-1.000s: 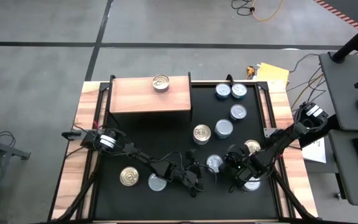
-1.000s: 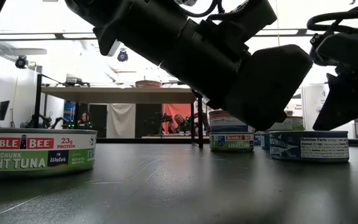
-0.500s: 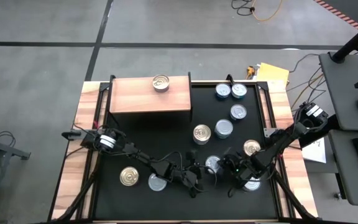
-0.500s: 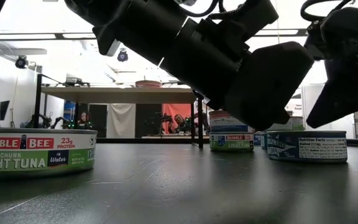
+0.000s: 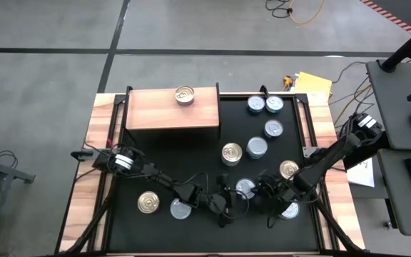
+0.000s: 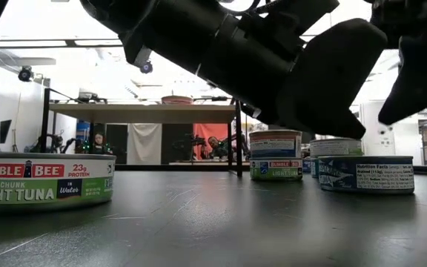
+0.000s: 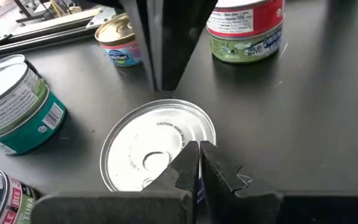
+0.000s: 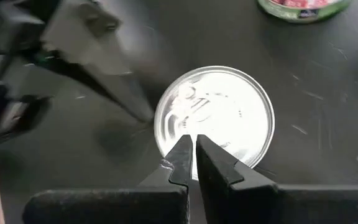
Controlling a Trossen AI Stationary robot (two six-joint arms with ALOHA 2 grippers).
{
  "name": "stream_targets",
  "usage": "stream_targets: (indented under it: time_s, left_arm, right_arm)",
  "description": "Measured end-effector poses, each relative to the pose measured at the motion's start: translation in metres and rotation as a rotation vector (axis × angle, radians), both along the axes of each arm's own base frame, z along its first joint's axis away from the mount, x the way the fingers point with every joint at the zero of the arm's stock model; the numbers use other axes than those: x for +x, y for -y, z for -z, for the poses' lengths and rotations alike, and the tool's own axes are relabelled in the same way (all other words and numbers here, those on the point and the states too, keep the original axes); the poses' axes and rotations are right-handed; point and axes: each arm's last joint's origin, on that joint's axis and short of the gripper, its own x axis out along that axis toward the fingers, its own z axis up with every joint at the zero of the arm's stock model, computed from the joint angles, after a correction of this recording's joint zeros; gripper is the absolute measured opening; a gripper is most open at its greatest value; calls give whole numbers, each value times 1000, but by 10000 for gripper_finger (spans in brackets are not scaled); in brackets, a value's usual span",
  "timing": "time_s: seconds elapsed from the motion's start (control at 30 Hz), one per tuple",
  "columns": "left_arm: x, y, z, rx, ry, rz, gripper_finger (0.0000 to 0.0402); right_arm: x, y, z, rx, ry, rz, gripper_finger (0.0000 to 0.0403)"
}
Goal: Stack canned seafood by type on shelf
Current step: Put the blue tuna can on the shelf
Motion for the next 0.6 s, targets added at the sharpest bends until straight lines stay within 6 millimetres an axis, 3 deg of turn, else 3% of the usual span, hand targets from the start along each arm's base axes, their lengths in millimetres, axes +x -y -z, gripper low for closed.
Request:
stream_targets:
  time_s: [0.6]
  left_arm:
    - [2,-8,5,-19,-24,-39,0]
  right_arm:
    - [-3,2,-6,-13,4,-28,13]
